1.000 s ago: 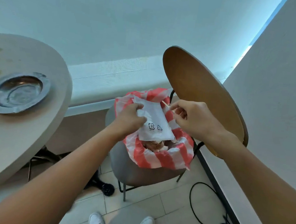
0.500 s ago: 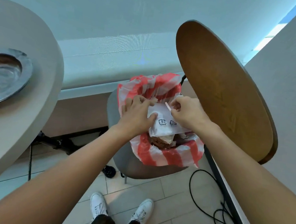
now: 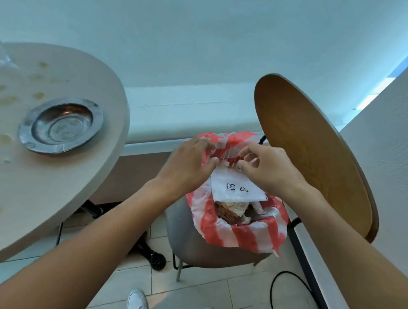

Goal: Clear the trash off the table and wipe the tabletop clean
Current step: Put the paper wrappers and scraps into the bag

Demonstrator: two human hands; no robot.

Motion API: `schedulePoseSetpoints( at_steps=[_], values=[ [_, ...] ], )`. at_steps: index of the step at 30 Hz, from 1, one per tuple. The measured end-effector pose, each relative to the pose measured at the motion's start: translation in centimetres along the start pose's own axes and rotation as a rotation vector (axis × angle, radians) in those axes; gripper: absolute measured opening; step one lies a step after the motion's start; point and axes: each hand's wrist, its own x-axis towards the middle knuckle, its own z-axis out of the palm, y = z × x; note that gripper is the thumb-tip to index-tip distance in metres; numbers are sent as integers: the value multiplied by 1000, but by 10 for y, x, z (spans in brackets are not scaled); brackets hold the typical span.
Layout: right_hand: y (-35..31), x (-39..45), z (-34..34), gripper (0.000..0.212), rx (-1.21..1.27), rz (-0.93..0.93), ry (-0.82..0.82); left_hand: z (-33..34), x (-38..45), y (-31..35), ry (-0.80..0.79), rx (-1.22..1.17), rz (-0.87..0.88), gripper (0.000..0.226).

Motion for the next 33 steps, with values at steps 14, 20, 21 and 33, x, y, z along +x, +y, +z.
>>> schedulePoseSetpoints(
  at_steps=[14, 20, 21, 33],
  values=[
    [-131, -43, -51, 46, -99, -229, 29, -138, -75, 19, 277, 133, 92, 41],
    [-207, -59, -32, 49, -111, -297, 47, -193, -125, -15, 367, 139, 97, 39],
    [-220, -62, -27, 49, -106, -305, 50, -202, -133, -23, 371, 142, 101, 38],
    [-359, -70, 57, 46, -94, -429, 86, -301, -231, -149, 462, 172, 5, 38]
  ],
)
